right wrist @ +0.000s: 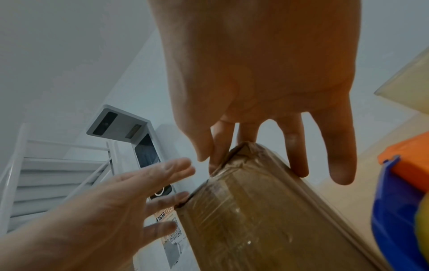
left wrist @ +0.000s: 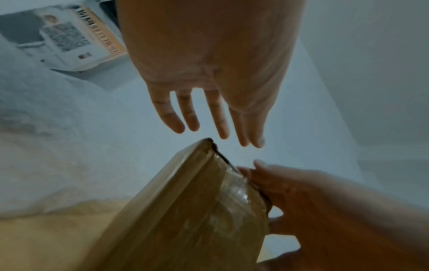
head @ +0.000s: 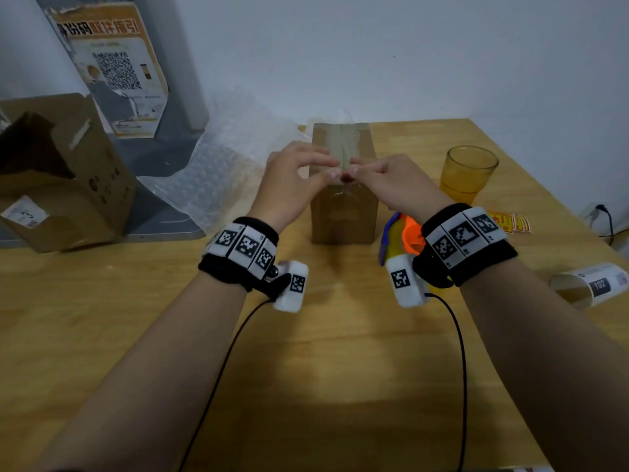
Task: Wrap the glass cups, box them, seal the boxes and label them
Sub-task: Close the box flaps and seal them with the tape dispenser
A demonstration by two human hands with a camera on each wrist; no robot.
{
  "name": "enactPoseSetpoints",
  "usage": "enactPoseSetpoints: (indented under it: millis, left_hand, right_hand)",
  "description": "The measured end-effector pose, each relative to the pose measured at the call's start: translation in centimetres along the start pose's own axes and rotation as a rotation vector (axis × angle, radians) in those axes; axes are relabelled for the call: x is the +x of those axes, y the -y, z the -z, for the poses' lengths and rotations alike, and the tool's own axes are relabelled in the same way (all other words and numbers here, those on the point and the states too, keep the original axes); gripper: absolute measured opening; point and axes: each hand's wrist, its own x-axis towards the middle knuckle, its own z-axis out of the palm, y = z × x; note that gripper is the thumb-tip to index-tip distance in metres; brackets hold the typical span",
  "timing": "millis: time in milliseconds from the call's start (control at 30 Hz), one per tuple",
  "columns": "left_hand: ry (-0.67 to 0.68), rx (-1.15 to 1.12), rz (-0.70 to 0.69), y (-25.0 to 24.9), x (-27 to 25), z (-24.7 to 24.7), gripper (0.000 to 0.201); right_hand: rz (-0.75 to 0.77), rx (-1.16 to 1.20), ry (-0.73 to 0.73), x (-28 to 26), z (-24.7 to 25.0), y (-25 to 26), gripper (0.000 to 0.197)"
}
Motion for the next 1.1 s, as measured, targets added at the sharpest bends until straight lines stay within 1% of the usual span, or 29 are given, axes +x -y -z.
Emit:
enactPoseSetpoints:
  millis: [67, 133, 167, 267, 400, 500, 700, 833, 933, 1033, 1067, 1100]
  left_hand:
    - [0.065, -0.013, -0.005, 0.1, 0.5, -0.9, 0.02]
    - [0.036, 0.005, -0.013, 0.8, 1.0, -1.9, 0.018]
    - [0.012, 0.023, -0.015, 1.1, 1.2, -2.3, 0.019]
    - [-0.004, 0.013, -0.046, 2.1, 1.6, -3.0, 0.029]
    - [0.006, 0.035, -0.082, 3.0, 1.9, -3.3, 0.032]
    - [0.027, 0.07, -0.122, 3.2, 1.9, -3.3, 0.039]
    - [0.064, 0.237, -0.153, 3.3, 1.6, -3.8, 0.066]
    - [0.097, 0.269, -0.145, 2.7, 1.5, -3.6, 0.078]
    - [0.111, 0.305, -0.089, 1.9, 1.1, -3.4, 0.09]
    - [0.2, 0.406, -0.023, 0.4, 1.0, -2.9, 0.11]
    - [0.232, 0.44, -0.012, 0.0, 0.8, -2.8, 0.111]
    - [0.254, 0.447, -0.008, -0.4, 0.6, -2.7, 0.108]
  right_hand:
    - [-0.029, -0.025, -0.027, 0.0, 0.0, 0.1, 0.053]
    - [-0.057, -0.01, -0.046, -0.2, 0.1, 0.3, 0.059]
    - [-0.058, 0.015, -0.044, -0.2, 0.1, 0.4, 0.059]
    - [-0.04, 0.074, -0.023, -0.4, 0.0, 0.5, 0.057]
    - [-0.027, 0.06, -0.014, -0.2, 0.0, 0.2, 0.057]
    - [-0.03, 0.057, -0.016, -0.3, -0.1, 0.2, 0.054]
    - [0.013, 0.095, 0.0, -0.7, -0.1, 0.1, 0.042]
    - [0.059, 0.116, 0.009, -0.8, -0.2, -0.2, 0.037]
    - [0.054, 0.15, 0.037, -1.1, -0.2, -0.7, 0.029]
    - [-0.022, 0.39, -0.032, -1.7, 1.1, -1.3, 0.022]
    - [-0.061, 0.448, -0.086, -2.1, 1.6, -1.3, 0.021]
    - [-0.096, 0.456, -0.15, -2.6, 2.0, -1.3, 0.021]
